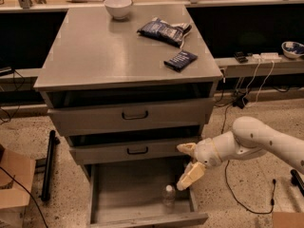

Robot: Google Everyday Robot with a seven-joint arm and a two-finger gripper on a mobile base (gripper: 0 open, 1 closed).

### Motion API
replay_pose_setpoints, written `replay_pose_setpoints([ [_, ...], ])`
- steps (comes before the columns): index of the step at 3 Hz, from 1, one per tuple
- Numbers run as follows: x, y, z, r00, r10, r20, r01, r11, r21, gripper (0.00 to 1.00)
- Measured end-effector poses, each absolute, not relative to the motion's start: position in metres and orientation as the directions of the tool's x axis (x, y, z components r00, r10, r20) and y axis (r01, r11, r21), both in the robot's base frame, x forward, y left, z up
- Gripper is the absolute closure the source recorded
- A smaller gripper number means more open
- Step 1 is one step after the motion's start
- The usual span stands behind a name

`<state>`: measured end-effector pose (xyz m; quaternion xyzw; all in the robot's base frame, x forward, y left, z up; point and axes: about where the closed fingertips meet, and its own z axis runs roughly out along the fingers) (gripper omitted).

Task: Pick water bottle from bottom drawer and place on counter

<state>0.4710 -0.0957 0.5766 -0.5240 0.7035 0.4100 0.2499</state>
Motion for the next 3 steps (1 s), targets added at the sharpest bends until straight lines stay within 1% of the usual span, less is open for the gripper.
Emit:
replay_pose_setpoints([
  [2, 0.487, -0.100, 0.531, -0.350, -0.483, -0.802, -0.933, 0.103, 0.345, 0.00],
  [3, 0.490, -0.111, 0.506, -0.417, -0.446, -0.792, -0.904, 0.113, 0.413, 0.00],
])
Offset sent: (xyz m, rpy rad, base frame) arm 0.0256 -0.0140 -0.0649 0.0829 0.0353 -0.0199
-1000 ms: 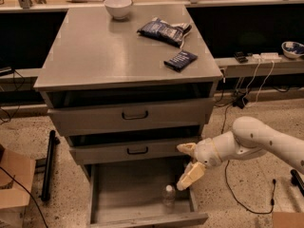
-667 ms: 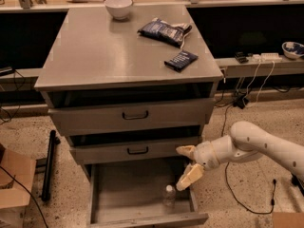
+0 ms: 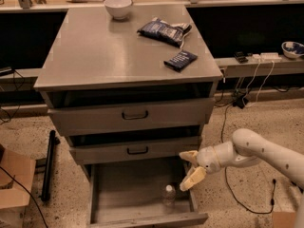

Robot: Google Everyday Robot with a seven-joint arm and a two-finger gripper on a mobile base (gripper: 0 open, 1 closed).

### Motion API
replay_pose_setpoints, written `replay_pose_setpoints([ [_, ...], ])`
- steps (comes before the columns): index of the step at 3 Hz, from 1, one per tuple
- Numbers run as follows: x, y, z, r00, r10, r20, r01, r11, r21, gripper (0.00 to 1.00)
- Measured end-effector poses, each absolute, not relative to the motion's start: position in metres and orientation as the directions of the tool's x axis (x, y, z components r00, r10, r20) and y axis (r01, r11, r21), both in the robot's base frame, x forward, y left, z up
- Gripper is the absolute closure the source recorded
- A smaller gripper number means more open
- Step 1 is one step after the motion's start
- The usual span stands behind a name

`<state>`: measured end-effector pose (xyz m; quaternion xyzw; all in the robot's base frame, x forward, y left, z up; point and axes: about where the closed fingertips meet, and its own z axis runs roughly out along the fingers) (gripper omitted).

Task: Pick water bottle from bottom drawer and place on counter

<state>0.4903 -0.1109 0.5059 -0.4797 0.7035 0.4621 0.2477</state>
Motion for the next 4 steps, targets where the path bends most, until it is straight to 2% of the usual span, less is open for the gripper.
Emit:
replay_pose_setpoints([
  [1, 0.490, -0.111, 0.501, -0.424, -0.441, -0.791, -0.900, 0.112, 0.421, 0.00],
  [4, 0.480, -0.081, 0.365, -0.487, -0.459, -0.743, -0.870, 0.184, 0.457, 0.00],
])
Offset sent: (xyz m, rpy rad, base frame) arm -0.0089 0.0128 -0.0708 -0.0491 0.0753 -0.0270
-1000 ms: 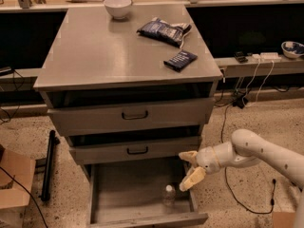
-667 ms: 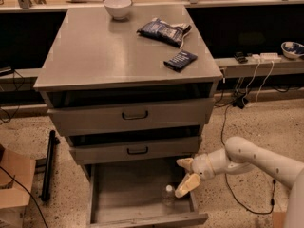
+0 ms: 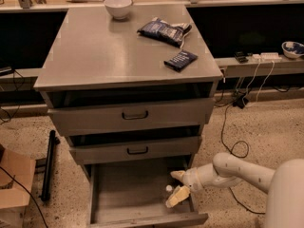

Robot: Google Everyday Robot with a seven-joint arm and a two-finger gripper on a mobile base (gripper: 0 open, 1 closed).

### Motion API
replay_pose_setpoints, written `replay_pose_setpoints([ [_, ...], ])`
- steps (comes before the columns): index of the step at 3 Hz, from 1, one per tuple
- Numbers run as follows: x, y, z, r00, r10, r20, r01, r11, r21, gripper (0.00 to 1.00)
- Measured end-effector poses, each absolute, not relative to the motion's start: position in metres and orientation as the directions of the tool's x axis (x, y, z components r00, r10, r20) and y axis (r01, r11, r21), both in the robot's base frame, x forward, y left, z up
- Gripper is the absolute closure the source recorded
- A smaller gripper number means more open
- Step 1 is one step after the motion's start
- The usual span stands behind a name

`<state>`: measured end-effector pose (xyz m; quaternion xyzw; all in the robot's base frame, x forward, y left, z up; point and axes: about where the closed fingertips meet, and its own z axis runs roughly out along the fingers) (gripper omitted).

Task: Pick water bottle from bottom drawer and place on counter

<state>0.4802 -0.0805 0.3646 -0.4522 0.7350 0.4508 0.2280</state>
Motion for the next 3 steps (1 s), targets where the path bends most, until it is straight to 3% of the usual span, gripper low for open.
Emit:
replay_pose_setpoints([
  [3, 0.511, -0.084, 0.274, -0.484, -0.491, -0.724, -0.875, 0.274, 0.399, 0.00],
])
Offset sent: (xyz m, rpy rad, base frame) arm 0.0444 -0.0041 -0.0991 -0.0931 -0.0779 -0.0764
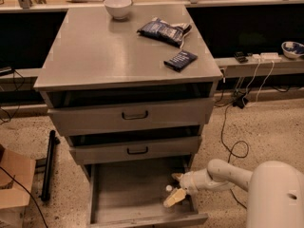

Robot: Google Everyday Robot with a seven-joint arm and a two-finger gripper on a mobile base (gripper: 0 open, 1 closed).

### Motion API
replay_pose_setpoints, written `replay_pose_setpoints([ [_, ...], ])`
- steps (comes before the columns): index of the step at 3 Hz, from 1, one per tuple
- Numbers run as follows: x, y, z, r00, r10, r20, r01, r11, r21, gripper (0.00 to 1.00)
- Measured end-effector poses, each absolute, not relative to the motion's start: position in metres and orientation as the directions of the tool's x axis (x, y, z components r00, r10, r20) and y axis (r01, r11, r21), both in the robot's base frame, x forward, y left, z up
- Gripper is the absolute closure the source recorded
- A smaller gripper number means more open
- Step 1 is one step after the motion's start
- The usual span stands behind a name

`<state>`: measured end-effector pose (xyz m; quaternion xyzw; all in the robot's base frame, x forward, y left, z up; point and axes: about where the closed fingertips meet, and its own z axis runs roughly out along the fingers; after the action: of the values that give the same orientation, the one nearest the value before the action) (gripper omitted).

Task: Pick water bottle from bottom drawer and place on counter

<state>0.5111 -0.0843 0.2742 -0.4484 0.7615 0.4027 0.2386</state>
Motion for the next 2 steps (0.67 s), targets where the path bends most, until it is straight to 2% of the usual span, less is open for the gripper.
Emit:
replay_pose_setpoints([
  [2, 0.509, -0.097, 0.233, -0.541, -0.468, -0.698, -0.841, 0.314, 0.441, 0.00],
])
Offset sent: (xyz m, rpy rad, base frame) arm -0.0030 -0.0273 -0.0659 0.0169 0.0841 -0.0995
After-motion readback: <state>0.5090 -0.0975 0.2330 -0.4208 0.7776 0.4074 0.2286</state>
